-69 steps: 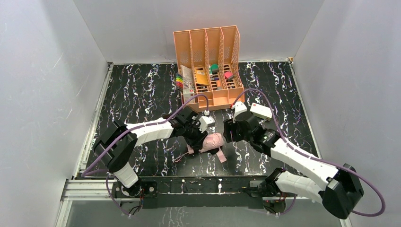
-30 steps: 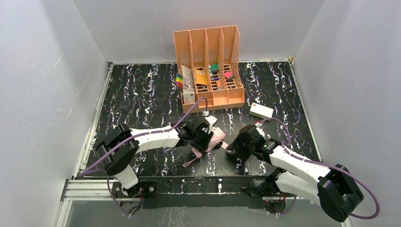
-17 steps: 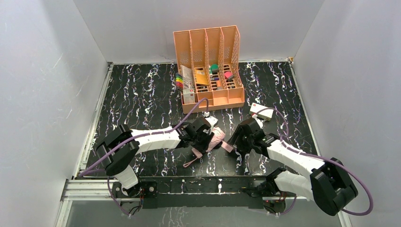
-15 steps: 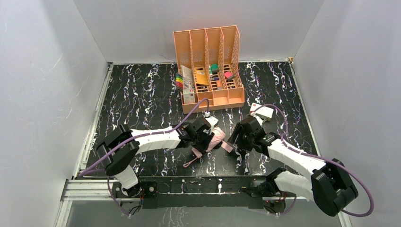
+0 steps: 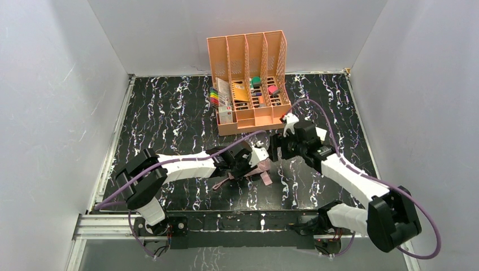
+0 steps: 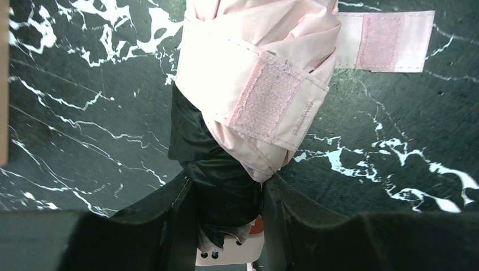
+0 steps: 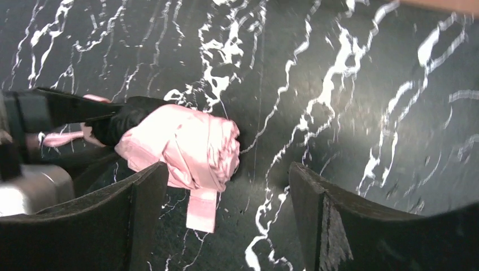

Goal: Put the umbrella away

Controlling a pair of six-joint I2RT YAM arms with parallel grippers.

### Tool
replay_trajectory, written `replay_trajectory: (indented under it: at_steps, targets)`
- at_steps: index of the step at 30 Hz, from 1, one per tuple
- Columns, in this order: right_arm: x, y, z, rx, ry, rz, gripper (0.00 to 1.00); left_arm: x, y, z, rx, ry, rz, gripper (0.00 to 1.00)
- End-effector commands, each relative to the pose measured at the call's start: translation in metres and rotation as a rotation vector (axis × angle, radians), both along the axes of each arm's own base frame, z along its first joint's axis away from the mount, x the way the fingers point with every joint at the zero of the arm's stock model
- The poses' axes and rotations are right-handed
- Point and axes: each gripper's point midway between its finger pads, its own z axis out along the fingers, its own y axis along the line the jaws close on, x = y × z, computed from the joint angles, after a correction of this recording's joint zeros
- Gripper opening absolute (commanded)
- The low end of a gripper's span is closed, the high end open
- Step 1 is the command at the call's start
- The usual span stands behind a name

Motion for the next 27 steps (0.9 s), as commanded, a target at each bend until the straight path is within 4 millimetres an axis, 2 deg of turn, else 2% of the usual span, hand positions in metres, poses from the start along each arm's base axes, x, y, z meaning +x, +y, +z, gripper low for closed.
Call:
replay_trajectory:
  at_steps: [1, 9, 14, 16, 21, 27]
  targets:
    - [0.009, 0.025, 0.033, 0.047, -0.077, 0.292, 0.89, -0.014, 0.051, -0.043, 0.275, 0.009, -0.197, 0.00]
    - [0.006, 0.045, 0.029, 0.097, -0.002, 0.503, 0.94, -0.007, 0.050, -0.050, 0.316, -0.031, -0.286, 0.00]
    - [-0.007, 0.058, 0.016, 0.158, 0.147, 0.623, 0.95, -0.005, 0.048, -0.053, 0.329, -0.034, -0.300, 0.00]
    - [-0.010, 0.061, 0.013, 0.173, 0.194, 0.638, 0.98, -0.005, 0.047, -0.054, 0.329, -0.030, -0.304, 0.00]
    - [-0.009, 0.049, -0.003, 0.094, 0.277, 0.581, 0.98, -0.007, 0.048, -0.055, 0.329, -0.021, -0.310, 0.00]
    - [-0.021, 0.045, -0.012, 0.089, 0.334, 0.563, 0.98, -0.009, 0.048, -0.057, 0.332, -0.007, -0.313, 0.00]
